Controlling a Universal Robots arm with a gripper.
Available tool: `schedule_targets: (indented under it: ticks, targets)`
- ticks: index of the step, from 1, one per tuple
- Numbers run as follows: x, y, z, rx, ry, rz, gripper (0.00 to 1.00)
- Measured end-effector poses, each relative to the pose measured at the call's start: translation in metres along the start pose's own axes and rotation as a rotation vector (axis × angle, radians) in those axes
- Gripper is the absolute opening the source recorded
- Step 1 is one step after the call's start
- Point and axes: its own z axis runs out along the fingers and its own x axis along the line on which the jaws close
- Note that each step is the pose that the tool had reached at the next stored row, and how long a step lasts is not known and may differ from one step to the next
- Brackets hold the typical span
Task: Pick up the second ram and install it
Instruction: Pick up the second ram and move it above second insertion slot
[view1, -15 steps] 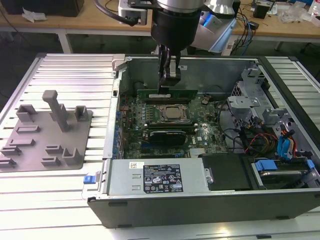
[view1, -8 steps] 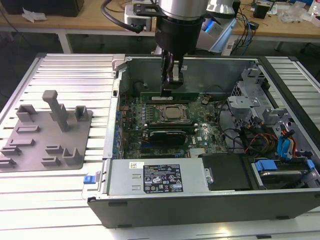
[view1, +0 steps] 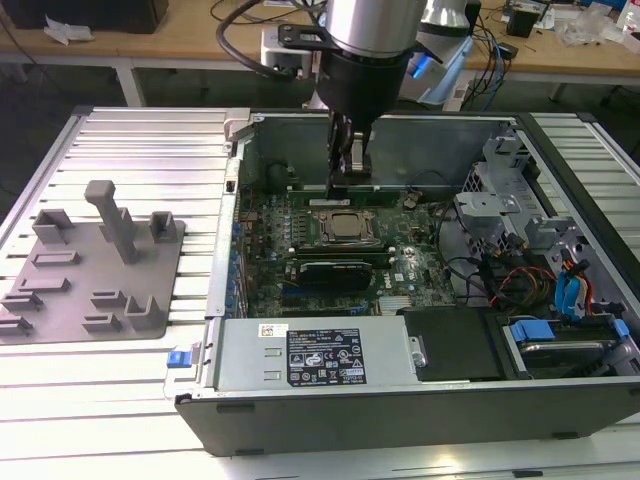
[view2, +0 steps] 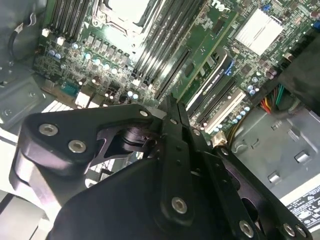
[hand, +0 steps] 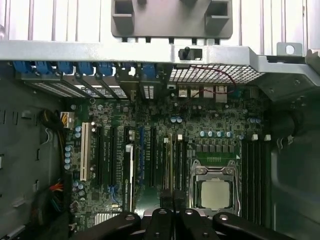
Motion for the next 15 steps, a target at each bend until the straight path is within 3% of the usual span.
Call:
schedule_targets:
  ticks: [15]
  targets:
    - [-0.0127, -0.0042, 0.0307, -0.0001, 0.0000, 0.000, 0.09]
